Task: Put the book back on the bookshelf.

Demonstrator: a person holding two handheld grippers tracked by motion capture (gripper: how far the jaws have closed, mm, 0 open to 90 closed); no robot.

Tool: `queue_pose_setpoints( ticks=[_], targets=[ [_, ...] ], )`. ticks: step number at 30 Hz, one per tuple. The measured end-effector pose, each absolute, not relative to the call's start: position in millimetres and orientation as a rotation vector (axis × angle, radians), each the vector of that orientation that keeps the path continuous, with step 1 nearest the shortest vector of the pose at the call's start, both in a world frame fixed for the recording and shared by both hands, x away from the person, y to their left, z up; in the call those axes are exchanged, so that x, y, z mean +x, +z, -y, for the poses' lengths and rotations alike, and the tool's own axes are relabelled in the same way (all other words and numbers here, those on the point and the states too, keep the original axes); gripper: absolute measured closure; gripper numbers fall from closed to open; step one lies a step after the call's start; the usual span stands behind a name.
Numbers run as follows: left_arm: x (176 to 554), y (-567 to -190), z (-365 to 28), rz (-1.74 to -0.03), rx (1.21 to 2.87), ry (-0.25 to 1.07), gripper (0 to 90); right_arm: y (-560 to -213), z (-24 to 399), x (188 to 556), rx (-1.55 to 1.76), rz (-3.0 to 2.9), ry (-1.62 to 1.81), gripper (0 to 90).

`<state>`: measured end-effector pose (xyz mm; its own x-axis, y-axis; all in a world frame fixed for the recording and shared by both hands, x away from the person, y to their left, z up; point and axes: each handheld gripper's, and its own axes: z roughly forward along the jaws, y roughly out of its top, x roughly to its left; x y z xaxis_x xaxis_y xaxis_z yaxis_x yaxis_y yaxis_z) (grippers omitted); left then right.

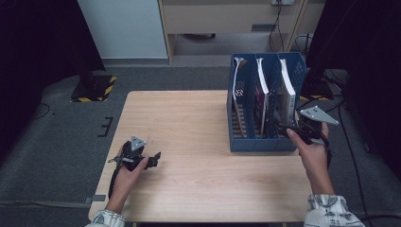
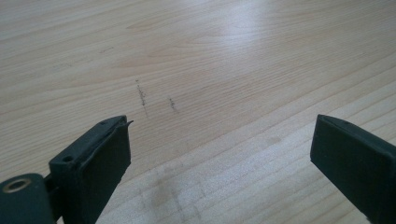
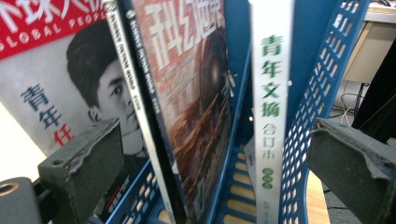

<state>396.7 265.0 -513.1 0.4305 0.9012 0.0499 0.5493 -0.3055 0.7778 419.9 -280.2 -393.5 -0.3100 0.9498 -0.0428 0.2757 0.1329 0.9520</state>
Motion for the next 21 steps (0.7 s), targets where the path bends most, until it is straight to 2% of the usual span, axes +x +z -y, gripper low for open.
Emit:
queue_pose_setpoints(
  ticks=[17, 18, 21],
  targets=[
    [397, -514, -263, -1.206, 2.010, 0.642, 4.9, -401, 259, 405, 1.147, -1.772, 1.239, 4.6],
    [397, -515, -262, -1.201, 2.016, 0.642, 4.9, -403, 256, 404, 1.142, -1.796, 1.242, 7.4],
    [397, -514, -261, -1.195, 2.024, 0.643, 4.9, -405, 252, 403, 1.133, -1.815, 1.248, 7.4]
  ],
)
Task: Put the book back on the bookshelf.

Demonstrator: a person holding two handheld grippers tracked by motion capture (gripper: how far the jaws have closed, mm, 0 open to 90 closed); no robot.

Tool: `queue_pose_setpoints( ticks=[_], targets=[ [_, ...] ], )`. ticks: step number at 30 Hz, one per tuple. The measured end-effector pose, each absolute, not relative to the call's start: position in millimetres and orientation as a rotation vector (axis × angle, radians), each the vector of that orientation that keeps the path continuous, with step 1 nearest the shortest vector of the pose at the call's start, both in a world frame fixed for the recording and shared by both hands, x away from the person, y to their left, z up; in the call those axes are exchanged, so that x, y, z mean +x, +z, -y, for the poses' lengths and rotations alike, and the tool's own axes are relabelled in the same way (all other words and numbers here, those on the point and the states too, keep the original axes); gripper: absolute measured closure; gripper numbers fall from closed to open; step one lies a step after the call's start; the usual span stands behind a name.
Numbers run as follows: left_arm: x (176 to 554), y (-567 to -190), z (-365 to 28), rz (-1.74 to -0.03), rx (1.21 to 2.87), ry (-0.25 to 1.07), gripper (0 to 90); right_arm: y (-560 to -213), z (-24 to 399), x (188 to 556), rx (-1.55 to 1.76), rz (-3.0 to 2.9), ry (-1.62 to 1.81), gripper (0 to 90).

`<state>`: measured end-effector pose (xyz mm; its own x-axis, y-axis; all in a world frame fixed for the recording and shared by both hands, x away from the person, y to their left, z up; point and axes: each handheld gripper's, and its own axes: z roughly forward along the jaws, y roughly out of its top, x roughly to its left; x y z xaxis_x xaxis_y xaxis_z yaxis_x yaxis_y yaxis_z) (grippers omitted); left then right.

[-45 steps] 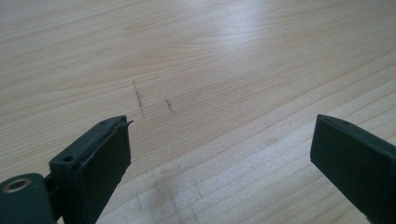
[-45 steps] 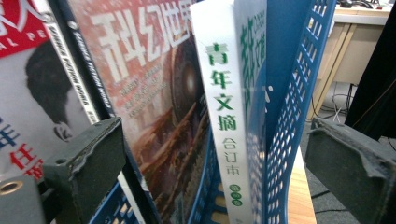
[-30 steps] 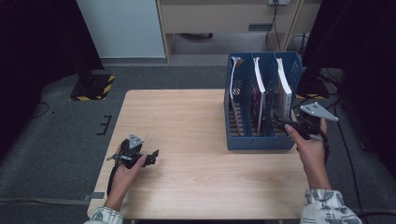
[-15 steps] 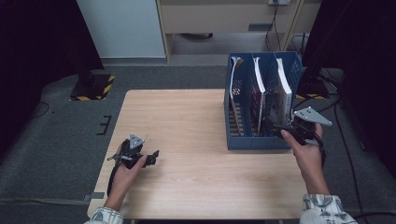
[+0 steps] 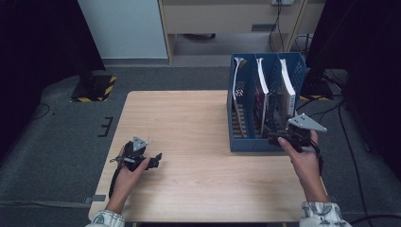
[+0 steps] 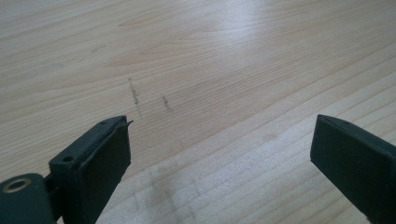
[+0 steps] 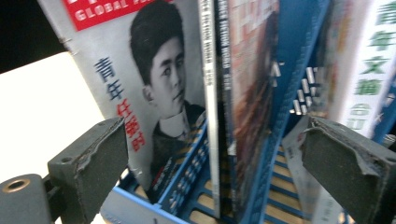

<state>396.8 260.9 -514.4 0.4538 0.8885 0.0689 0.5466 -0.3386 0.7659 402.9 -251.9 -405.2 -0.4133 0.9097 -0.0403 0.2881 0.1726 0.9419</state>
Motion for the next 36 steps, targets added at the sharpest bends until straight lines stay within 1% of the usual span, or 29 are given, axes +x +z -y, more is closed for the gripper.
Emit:
queue_pose_setpoints(
  ticks=[15, 23, 36],
  targets=[
    [398, -515, -258, -1.179, 2.046, 0.639, 4.9, -409, 227, 397, 1.096, -1.869, 1.288, 7.8],
    [398, -515, -258, -1.177, 2.045, 0.641, 4.9, -417, 211, 391, 1.066, -1.929, 1.285, 7.9],
    [398, -516, -255, -1.169, 2.062, 0.640, 4.9, -428, 199, 388, 1.070, -1.982, 1.286, 8.6]
  ],
)
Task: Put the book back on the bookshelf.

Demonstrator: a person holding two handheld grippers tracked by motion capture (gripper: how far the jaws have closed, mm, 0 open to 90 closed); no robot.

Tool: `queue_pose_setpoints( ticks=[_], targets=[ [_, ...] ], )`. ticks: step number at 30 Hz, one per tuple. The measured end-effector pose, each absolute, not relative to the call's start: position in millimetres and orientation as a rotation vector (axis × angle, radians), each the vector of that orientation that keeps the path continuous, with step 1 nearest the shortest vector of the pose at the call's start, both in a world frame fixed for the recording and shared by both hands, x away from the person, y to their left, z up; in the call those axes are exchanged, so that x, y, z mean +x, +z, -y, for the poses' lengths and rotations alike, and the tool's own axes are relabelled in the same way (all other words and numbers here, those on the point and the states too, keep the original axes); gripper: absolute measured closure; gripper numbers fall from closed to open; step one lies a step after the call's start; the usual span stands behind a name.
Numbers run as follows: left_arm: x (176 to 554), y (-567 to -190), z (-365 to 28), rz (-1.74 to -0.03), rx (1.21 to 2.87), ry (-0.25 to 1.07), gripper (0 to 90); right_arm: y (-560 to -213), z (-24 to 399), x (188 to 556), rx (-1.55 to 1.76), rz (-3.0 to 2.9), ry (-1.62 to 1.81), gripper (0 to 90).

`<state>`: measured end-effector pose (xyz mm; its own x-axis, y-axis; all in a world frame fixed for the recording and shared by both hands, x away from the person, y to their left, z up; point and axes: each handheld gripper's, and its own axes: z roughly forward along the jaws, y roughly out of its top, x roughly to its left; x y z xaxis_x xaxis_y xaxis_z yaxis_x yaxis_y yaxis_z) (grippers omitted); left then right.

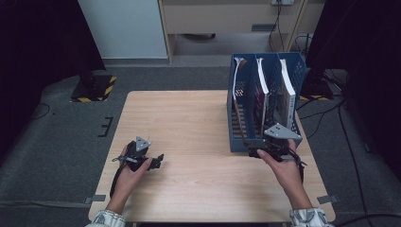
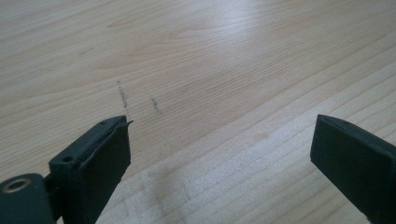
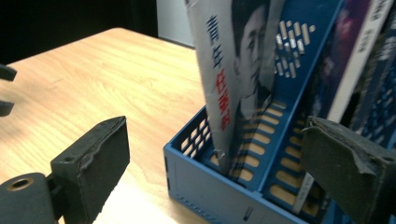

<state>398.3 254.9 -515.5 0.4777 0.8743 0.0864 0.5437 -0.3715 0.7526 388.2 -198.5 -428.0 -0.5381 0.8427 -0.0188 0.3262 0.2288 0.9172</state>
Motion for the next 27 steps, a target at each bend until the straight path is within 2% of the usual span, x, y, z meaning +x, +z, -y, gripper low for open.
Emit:
queue_pose_setpoints(
  ticks=[8, 27],
  targets=[
    [399, -517, -254, -1.160, 2.076, 0.638, 4.8, -440, 180, 386, 1.009, -2.052, 1.254, 11.5],
    [399, -517, -254, -1.159, 2.073, 0.637, 4.8, -448, 160, 382, 0.970, -2.131, 1.279, 9.3]
  ],
)
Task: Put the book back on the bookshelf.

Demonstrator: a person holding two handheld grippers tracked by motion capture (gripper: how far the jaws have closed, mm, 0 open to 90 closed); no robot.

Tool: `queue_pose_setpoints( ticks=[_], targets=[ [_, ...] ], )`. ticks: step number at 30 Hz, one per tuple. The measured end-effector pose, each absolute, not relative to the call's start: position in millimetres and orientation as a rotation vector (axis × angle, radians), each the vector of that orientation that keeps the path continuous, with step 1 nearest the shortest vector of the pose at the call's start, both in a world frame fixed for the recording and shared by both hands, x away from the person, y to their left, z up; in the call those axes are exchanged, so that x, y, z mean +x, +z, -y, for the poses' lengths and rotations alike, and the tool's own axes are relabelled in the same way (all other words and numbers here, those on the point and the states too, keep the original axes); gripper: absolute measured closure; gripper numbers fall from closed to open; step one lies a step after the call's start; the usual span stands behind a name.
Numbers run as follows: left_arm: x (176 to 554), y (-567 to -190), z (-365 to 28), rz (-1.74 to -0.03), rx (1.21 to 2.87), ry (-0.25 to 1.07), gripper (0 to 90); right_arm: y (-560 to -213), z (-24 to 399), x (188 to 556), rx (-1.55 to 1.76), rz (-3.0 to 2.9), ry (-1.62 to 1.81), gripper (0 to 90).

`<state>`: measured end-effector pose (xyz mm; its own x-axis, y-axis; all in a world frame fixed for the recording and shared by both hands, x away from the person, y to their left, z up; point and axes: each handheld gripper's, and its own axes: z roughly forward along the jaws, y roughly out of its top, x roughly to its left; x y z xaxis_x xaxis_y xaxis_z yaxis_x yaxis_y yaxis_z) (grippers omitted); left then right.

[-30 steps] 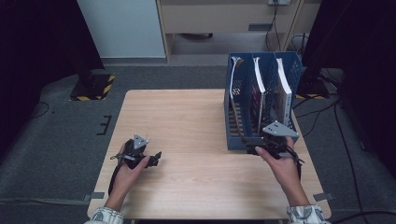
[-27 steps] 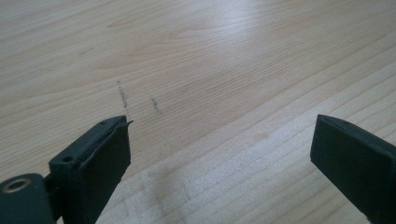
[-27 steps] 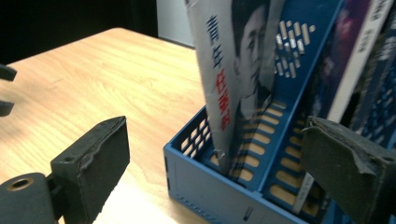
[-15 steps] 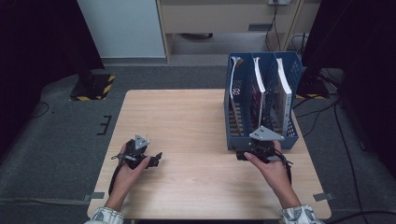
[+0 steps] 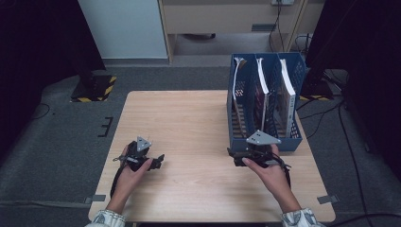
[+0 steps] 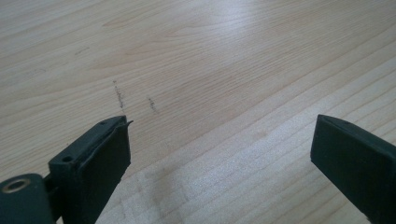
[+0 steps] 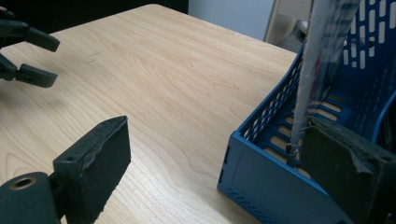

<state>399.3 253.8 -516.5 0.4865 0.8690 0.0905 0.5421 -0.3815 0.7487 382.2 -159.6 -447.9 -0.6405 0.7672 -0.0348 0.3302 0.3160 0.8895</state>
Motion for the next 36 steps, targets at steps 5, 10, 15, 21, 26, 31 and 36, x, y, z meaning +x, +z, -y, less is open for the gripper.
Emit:
queue_pose_setpoints(
  ticks=[5, 10, 15, 21, 26, 31, 36],
  targets=[
    [399, -517, -255, -1.158, 2.074, 0.636, 4.7, -448, 159, 383, 0.979, -2.130, 1.284, 9.2],
    [400, -517, -255, -1.167, 2.074, 0.634, 4.7, -450, 159, 384, 0.978, -2.135, 1.281, 9.0],
    [400, -517, -256, -1.169, 2.067, 0.635, 4.7, -453, 157, 387, 0.985, -2.145, 1.283, 8.7],
    [401, -516, -255, -1.169, 2.061, 0.635, 4.8, -453, 147, 384, 0.961, -2.167, 1.286, 8.2],
    [400, -516, -255, -1.168, 2.061, 0.634, 4.7, -454, 139, 381, 0.946, -2.188, 1.289, 8.1],
    [400, -516, -255, -1.169, 2.061, 0.632, 4.7, -459, 128, 380, 0.930, -2.225, 1.282, 8.0],
    [400, -516, -255, -1.166, 2.062, 0.634, 4.8, -467, 116, 378, 0.901, -2.276, 1.264, 7.9]
  ],
)
